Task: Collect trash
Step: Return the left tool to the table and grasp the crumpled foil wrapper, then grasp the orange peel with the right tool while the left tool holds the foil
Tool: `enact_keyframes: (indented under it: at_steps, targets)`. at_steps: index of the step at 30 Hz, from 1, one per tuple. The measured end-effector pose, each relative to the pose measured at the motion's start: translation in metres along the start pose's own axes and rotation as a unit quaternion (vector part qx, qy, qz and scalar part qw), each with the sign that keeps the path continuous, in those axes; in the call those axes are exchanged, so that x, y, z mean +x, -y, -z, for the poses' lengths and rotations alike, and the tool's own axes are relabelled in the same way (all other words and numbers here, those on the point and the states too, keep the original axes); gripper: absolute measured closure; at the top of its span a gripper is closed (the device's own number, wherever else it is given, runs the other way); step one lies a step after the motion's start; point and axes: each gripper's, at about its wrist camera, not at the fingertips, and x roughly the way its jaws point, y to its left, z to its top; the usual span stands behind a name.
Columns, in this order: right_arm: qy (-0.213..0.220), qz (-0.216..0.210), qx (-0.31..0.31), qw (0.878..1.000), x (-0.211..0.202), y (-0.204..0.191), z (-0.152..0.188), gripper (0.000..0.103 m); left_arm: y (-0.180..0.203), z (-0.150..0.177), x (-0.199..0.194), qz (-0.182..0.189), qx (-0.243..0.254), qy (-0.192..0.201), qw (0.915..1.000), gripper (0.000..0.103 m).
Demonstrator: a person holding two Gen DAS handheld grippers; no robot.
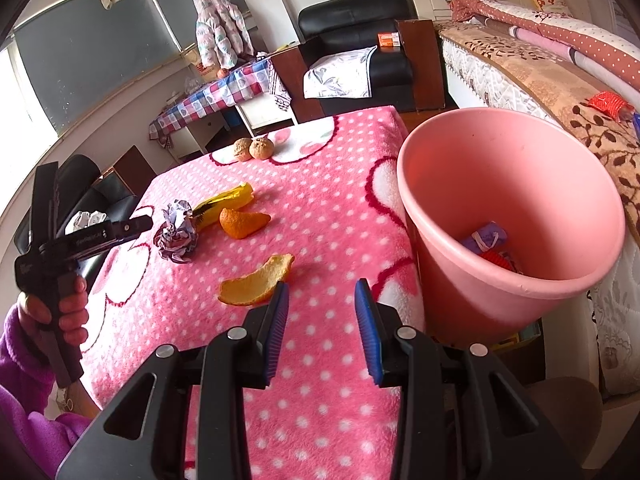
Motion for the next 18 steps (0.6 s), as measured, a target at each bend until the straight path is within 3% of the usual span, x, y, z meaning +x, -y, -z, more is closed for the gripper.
enact_keyframes:
  at_steps: [2, 8, 18]
  targets:
    - [-0.002, 0.002, 0.000, 1.000, 0.001, -0.001, 0.000, 0.068, -0.006, -0.003, 0.009, 0.001, -0.003, -0.004, 1.0000, 0.055]
    - [-0.004, 0.009, -0.002, 1.000, 0.001, -0.003, 0.001, 0.068, -0.018, 0.001, 0.030, 0.032, -0.031, -0.034, 0.9984, 0.076]
    - [-0.018, 0.004, -0.009, 1.000, 0.011, -0.010, -0.001, 0.068, -0.006, 0.016, 0.011, 0.051, -0.014, -0.028, 0.9982, 0.084]
